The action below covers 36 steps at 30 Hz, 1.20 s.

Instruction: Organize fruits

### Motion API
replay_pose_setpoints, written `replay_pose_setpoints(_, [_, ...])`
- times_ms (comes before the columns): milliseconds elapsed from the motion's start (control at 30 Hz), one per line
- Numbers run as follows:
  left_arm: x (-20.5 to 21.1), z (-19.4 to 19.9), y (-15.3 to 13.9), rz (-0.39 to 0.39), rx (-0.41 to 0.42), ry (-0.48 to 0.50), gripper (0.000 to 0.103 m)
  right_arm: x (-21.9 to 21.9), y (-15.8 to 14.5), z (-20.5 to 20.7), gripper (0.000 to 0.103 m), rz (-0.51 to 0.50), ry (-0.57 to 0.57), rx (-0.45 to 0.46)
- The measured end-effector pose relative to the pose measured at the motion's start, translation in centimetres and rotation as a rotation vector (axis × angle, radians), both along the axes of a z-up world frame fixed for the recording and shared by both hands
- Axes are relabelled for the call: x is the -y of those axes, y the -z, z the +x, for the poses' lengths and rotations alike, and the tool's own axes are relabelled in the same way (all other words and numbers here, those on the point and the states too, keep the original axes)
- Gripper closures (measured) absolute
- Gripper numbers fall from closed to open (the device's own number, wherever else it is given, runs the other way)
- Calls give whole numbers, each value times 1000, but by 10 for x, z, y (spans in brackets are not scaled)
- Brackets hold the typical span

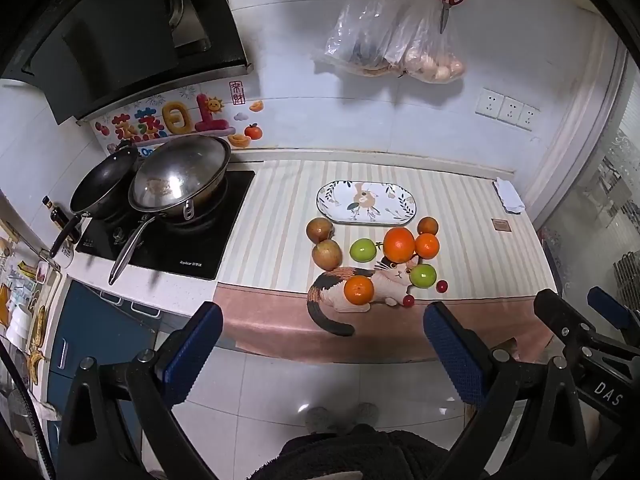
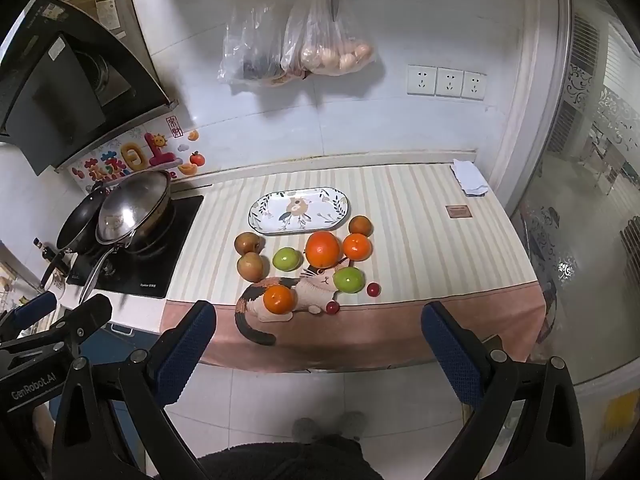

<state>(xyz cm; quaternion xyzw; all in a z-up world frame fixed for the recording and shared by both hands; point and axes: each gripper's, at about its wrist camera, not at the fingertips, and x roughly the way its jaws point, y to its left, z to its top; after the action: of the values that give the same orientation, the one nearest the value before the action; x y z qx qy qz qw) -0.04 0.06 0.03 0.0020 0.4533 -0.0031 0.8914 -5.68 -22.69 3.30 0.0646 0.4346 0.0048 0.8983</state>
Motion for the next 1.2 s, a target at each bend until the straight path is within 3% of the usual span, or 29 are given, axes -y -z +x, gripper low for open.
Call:
replay_pose_setpoints(667, [-2,-5,-13,-2,-4,-6,0,-6,-4,-2,0,11,-9,0])
replay_pose_setpoints(1200, [-4,-8,-3,-4,-6,-2,0,-10,-2,0,0,10,-11,3])
